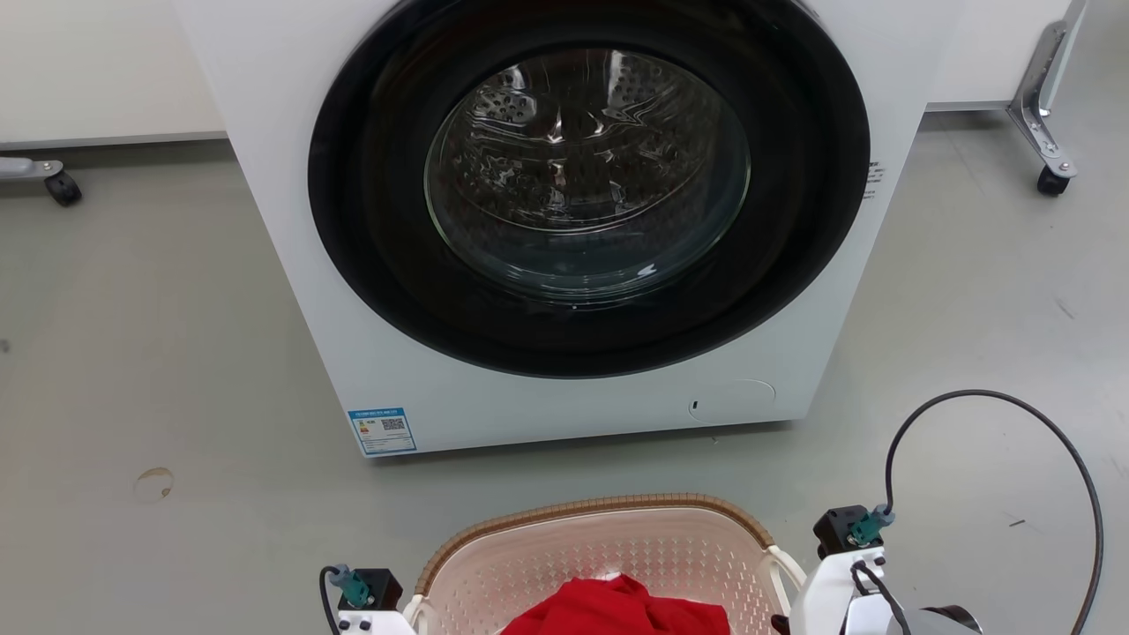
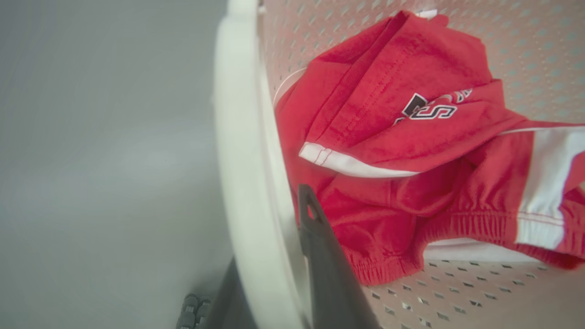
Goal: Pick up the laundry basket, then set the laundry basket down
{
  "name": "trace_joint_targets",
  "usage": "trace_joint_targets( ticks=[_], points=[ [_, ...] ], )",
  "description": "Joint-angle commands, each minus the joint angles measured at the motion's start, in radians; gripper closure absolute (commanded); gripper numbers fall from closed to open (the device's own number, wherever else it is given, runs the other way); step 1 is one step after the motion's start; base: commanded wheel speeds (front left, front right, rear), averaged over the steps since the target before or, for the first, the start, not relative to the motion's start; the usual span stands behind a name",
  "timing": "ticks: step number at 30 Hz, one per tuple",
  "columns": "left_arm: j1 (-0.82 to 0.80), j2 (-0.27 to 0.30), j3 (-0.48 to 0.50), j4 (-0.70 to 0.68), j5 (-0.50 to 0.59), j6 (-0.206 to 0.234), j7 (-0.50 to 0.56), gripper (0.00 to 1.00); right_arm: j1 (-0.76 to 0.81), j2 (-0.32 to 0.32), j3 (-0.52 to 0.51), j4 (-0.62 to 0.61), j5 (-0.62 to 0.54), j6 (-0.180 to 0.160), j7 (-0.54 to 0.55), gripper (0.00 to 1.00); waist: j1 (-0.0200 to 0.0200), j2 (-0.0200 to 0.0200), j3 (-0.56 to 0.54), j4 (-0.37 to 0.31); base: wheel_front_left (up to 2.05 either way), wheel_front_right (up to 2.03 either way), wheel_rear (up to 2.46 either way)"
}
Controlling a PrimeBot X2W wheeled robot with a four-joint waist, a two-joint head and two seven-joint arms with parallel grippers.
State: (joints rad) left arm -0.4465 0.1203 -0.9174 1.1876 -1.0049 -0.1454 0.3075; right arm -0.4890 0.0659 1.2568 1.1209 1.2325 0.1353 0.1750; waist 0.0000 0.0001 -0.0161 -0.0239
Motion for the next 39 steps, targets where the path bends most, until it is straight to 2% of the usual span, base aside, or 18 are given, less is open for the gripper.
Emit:
trace_joint_targets(
  ticks=[1, 39],
  points=[
    [-0.020, 0.143, 0.016, 0.041, 0.005, 0.015, -0.004, 1.00, -0.030, -0.116, 0.003, 0.050, -0.004, -0.005, -0.012, 1.00, 0.0000, -0.0001, -0.001, -0.002, 0.00, 0.00, 0.00],
    [-0.035, 0.139, -0.036, 0.072, -0.053, 0.015, -0.010, 1.00, -0.030, -0.116, 0.018, 0.054, 0.004, -0.005, -0.016, 1.00, 0.0000, -0.0001, -0.002, -0.002, 0.00, 0.00, 0.00]
  ],
)
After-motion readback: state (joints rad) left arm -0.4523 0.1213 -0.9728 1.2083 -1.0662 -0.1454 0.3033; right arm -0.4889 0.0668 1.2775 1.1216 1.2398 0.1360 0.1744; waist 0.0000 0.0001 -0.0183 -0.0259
